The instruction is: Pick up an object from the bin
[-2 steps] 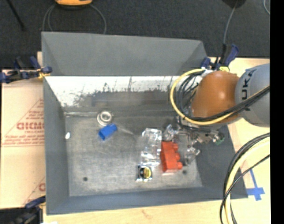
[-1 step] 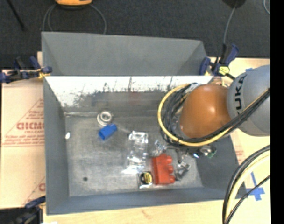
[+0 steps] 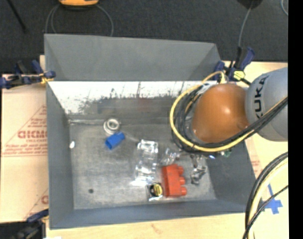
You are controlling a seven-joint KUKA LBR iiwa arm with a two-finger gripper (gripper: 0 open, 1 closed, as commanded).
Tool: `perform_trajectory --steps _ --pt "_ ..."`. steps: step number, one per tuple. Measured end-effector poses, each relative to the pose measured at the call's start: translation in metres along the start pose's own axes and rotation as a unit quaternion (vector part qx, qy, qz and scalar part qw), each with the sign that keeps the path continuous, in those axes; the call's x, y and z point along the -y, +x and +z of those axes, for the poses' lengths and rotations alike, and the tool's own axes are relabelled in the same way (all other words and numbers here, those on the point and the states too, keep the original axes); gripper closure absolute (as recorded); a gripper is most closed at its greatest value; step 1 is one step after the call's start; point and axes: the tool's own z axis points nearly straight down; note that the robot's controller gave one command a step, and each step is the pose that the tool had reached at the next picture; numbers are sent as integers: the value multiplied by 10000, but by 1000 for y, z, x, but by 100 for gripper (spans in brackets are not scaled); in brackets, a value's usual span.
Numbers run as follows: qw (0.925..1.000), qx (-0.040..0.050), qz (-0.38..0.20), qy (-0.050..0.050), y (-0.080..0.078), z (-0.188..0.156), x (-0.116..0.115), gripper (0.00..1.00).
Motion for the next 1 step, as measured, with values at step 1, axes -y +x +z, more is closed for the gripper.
perform_trajectory --steps 1 --pt "9856 10 -1689 19 -11 28 3 0"
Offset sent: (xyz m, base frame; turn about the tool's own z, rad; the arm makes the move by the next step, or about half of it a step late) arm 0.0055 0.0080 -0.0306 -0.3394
